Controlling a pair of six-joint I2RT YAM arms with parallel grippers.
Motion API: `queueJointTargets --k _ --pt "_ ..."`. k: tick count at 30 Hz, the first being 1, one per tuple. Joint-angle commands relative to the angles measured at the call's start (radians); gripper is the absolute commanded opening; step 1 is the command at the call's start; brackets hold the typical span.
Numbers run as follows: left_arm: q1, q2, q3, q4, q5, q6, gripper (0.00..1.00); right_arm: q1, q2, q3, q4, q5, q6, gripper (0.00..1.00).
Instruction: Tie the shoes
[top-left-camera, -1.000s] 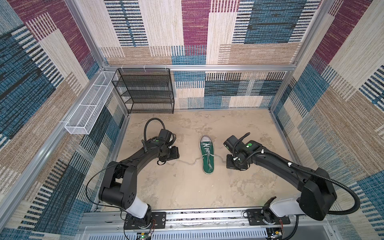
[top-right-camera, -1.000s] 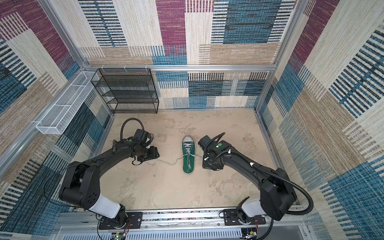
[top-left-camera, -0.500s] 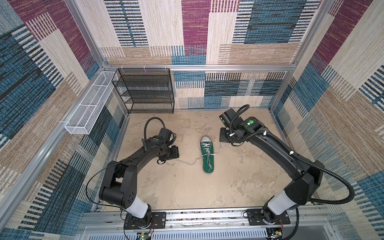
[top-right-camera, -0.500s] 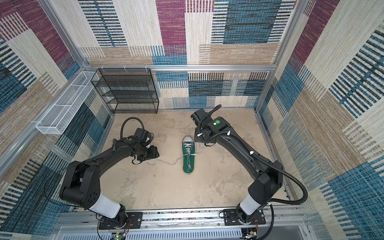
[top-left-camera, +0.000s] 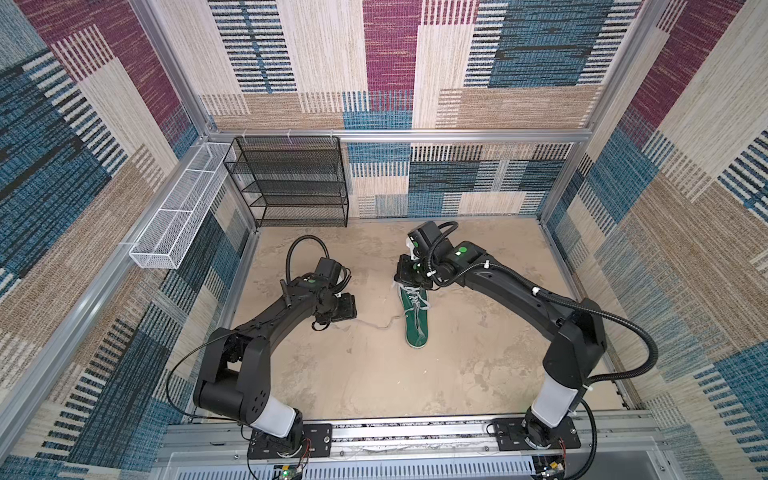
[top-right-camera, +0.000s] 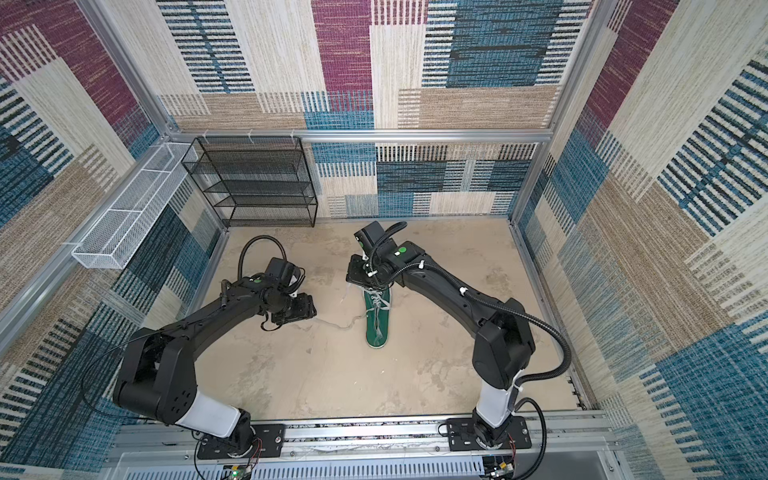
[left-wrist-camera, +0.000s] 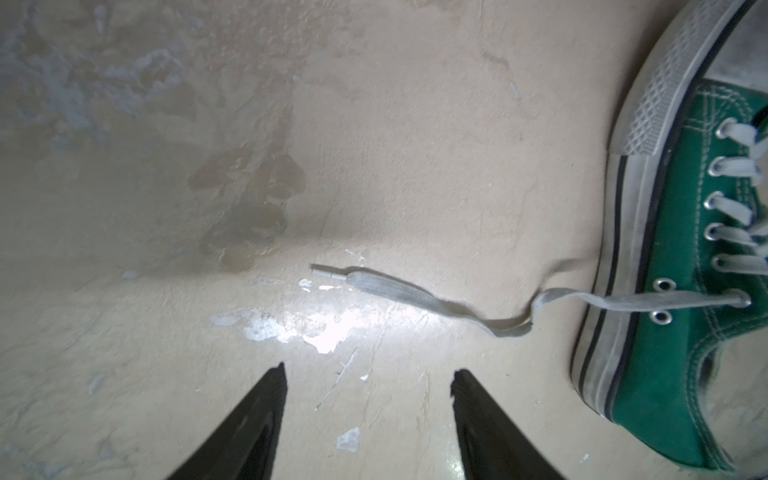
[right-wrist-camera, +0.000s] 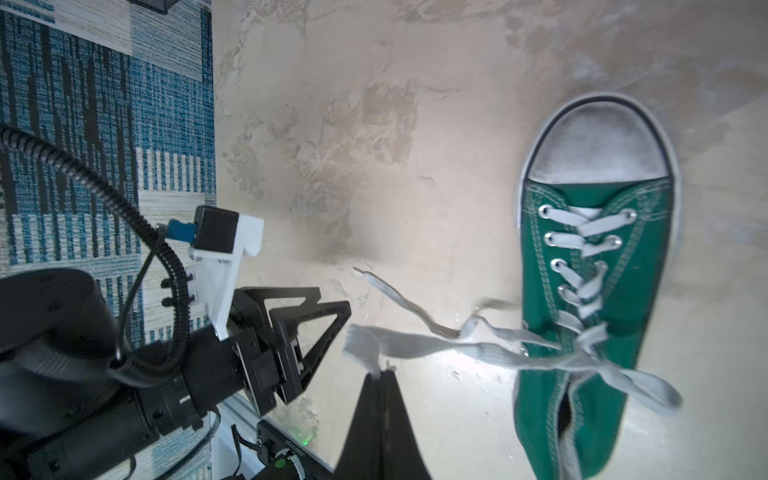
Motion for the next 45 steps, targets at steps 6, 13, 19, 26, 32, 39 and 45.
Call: queueJointTargets --k 6,13,19,26,32,39,45 --pt "0.001 -0.055 -0.053 -0.019 -0.005 0.009 0.67 0.015 0.112 -0.061 0.245 -0.02 0.12 0.1" --pt "0.0 -0.074 -0.073 -0.016 0.009 -0.006 0.67 0.009 0.25 0.079 0.241 -0.065 0.044 0.52" --pt "0.0 -0.073 -0.077 -0.016 0.017 -0.012 0.67 0.013 0.274 0.233 0.006 0.12 -0.198 0.51" --pt "0.0 -0.054 -0.069 -0.014 0.03 -0.007 0.67 0.016 0.062 0.017 -0.129 0.212 -0.564 0.46" --pt "-0.001 -0.013 -0.056 0.03 0.075 -0.022 0.66 0.04 -0.047 -0.126 -0.145 0.257 -0.653 0.38" --pt "-0.051 0.185 0.225 0.003 0.055 0.102 0.52 -0.028 -0.169 -0.216 -0.105 0.253 -0.554 0.37" --pt "-0.136 0.427 0.495 -0.09 0.003 0.185 0.46 -0.066 -0.244 -0.306 -0.074 0.232 -0.524 0.37"
